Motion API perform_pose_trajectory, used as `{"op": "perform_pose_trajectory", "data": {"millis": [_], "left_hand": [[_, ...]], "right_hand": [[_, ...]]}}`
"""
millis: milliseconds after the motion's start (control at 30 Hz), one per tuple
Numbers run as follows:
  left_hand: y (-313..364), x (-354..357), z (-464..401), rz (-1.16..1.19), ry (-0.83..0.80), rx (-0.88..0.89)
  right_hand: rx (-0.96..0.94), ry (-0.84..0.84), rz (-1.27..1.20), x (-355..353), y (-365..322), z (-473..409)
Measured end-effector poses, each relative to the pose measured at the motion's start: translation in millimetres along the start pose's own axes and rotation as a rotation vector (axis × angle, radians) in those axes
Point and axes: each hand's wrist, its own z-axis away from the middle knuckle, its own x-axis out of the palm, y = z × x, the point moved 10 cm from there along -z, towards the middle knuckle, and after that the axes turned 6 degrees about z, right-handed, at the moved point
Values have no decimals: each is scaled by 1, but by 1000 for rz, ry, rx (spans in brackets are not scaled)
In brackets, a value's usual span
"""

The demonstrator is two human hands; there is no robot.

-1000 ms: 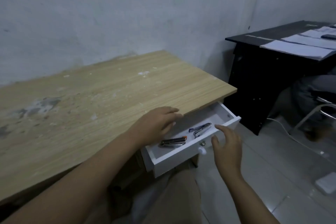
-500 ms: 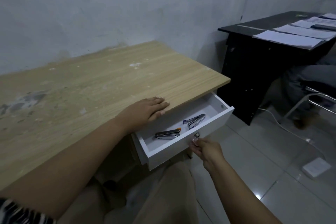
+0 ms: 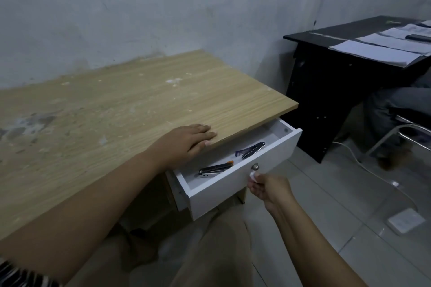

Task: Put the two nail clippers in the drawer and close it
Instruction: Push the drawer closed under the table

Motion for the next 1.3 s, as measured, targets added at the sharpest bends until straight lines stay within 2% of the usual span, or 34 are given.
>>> {"op": "perform_pose_trajectory", "data": {"millis": [333, 733, 900, 1300], "left_hand": [[-5, 0, 0, 59, 17, -2], [-7, -1, 0, 123, 27, -20], [-8, -1, 0, 131, 21, -32], [-9, -5, -2, 117, 35, -51]], "right_hand": [[58, -19, 36, 49, -5, -13], [25, -85, -82, 107, -37, -48], [39, -112, -217, 118, -44, -56], [127, -136, -323, 123, -35, -49]]}}
